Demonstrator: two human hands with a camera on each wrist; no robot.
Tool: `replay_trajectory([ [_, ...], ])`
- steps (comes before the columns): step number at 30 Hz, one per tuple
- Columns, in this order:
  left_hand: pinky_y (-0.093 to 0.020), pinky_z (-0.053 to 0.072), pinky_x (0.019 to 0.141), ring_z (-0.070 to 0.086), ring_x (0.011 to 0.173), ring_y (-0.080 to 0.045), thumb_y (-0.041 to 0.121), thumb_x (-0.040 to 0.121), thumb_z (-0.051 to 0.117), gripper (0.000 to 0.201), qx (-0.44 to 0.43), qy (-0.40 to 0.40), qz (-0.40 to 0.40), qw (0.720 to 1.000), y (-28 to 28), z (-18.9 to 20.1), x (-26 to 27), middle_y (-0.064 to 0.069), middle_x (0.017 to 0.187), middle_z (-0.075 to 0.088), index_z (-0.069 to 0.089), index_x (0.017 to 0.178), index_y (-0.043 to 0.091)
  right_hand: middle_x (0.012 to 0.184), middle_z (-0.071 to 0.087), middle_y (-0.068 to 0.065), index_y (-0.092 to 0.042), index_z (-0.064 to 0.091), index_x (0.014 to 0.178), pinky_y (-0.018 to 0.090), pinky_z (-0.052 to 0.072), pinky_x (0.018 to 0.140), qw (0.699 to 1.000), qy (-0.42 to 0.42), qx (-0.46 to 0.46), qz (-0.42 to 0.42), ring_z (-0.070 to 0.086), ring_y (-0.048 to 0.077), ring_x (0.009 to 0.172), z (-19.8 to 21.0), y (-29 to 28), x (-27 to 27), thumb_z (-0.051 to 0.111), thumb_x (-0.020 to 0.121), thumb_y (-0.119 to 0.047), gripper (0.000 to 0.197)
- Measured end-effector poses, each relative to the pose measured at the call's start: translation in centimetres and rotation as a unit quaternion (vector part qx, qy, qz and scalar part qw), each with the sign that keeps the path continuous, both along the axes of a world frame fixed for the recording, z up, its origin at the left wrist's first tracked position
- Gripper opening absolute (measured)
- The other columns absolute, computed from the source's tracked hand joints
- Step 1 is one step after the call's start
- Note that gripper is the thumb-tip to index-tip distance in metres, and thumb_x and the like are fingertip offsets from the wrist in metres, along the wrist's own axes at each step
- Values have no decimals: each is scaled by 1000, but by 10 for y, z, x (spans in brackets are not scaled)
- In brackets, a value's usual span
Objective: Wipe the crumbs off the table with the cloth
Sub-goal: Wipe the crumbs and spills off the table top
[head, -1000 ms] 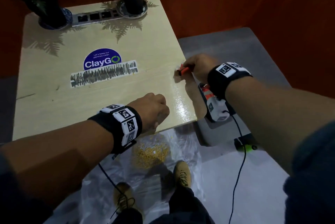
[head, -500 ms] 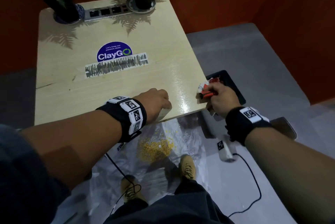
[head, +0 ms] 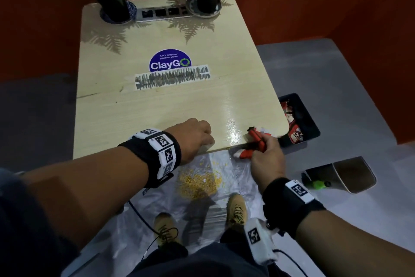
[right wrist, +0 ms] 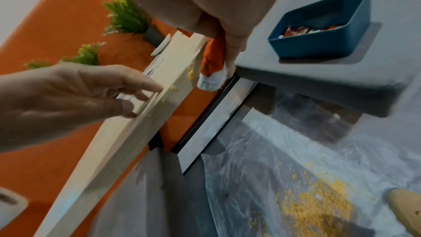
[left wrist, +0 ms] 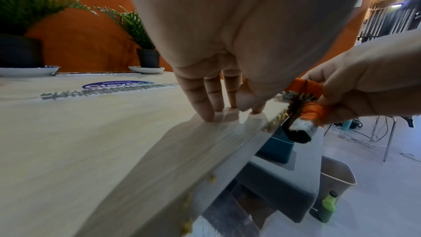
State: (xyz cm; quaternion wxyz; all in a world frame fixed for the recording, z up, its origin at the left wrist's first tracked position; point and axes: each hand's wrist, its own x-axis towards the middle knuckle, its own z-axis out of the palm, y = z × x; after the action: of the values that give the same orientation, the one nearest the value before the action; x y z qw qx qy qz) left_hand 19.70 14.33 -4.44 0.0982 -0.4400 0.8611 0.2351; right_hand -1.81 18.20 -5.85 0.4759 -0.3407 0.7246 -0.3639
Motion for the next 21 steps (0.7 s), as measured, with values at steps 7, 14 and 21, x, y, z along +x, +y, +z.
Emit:
replay_trajectory([
  [7, -45, 49, 83, 43, 109, -26, 0, 83, 54, 49, -3, -13, 18, 1000, 25, -3, 31, -1, 127, 49, 59, 124, 27, 101, 76, -5, -27, 63, 116, 42, 62, 74, 997, -9, 13, 80, 75, 33, 73, -5, 22, 55, 47, 81, 19, 60],
  [14, -47, 45, 90, 44, 116, -30, 1, 86, 53, 52, 10, -8, 43, 999, 54, -1, 72, -3, 134, 47, 55, 132, 25, 88, 77, -15, -29, 68, 106, 16, 56, 68, 980, 60, 5, 188, 73, 4, 74, 3, 34, 93, 52, 82, 14, 51],
  [21, -49, 45, 90, 46, 112, -34, -2, 84, 53, 56, 3, -3, 67, 998, 83, 1, 115, -9, 132, 49, 53, 134, 22, 61, 69, -9, -27, 59, 83, 5, 41, 49, 957, 85, 6, 276, 62, -6, 58, 7, 51, 145, 55, 85, 6, 33],
])
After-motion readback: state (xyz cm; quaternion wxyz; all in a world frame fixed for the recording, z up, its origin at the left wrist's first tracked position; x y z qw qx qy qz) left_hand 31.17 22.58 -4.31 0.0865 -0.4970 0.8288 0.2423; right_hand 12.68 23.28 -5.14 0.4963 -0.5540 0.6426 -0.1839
